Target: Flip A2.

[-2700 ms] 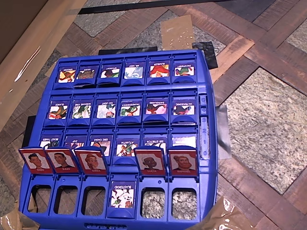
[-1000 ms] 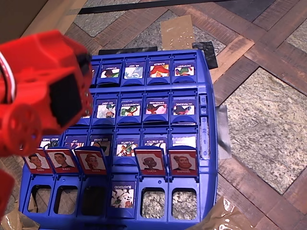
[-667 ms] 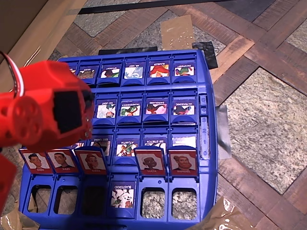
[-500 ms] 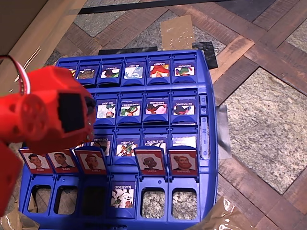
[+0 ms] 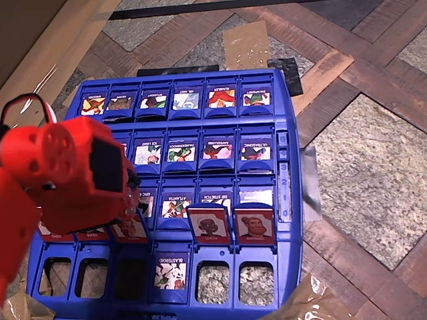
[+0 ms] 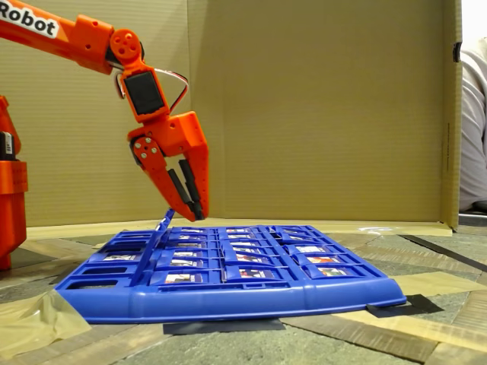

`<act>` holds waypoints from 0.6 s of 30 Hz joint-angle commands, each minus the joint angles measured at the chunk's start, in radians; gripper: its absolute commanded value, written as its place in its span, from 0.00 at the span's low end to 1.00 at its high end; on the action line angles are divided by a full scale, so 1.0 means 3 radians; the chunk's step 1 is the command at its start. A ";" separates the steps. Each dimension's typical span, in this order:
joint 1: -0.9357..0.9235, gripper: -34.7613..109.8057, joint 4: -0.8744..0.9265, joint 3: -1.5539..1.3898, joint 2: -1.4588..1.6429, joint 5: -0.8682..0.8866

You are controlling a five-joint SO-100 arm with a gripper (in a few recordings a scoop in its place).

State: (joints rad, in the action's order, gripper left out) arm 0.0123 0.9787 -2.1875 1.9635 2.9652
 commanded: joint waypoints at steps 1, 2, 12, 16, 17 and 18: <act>-0.0031 0.24 0.0153 0.0066 -0.0020 -0.0031; -0.0036 0.24 0.0205 0.0066 -0.0026 -0.0031; -0.0128 0.24 0.0445 0.0143 -0.0036 -0.0010; -0.0148 0.24 0.0118 0.0179 -0.0015 0.0072; -0.0148 0.24 -0.0036 0.0179 0.0000 0.0107; -0.0148 0.24 -0.0174 0.0179 0.0026 0.0123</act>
State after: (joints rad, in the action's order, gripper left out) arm -0.0215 0.9925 -2.1706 1.9482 2.9851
